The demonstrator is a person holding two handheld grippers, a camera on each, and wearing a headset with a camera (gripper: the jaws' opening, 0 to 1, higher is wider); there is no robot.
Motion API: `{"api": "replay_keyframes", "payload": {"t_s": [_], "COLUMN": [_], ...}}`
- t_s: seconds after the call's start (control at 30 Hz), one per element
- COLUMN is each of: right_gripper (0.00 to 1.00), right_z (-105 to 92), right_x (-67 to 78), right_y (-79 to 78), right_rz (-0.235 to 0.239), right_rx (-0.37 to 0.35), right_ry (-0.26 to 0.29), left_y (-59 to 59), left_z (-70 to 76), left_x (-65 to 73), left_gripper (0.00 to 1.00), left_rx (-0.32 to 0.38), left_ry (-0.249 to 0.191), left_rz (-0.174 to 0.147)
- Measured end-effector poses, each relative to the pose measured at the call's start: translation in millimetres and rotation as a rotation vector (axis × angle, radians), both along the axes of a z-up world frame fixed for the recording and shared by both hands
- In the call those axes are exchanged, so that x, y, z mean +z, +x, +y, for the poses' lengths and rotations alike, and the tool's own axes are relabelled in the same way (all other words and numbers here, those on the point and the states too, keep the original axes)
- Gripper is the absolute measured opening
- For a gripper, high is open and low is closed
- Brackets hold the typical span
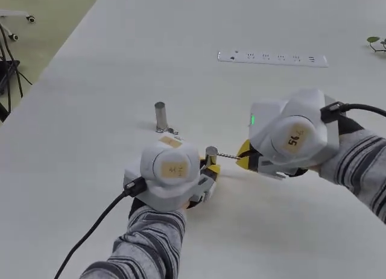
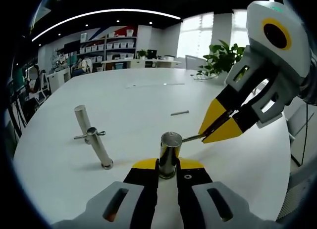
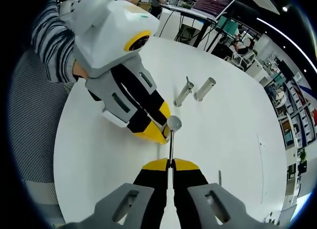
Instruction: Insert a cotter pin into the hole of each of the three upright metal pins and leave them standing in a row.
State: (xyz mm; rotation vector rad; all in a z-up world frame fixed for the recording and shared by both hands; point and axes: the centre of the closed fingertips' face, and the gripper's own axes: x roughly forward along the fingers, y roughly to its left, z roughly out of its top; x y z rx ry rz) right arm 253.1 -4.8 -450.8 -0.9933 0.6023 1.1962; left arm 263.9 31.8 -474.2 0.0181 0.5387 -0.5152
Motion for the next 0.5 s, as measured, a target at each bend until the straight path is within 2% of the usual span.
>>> {"api": "replay_keyframes", "payload": {"t_s": [0.3, 0.5], "right_gripper": [0.00, 0.00], "right_z": [1.0, 1.9], "right_x": [-0.8, -0.5], "right_y": [1.4, 0.8], "right_rz": [0.003, 0.041], "right_rx": [-0.001, -0.021], "right_ry": [0.017, 0.055], "left_y": [0.5, 0.7], "left_z": [0.2, 0.3], "left_x": [-0.3, -0.4], "left_gripper": [0.09, 0.09], "left_rx": [-0.001, -0.007], "left_ry": [0.011, 0.023], "left_rz": [-0.005, -0.010]}}
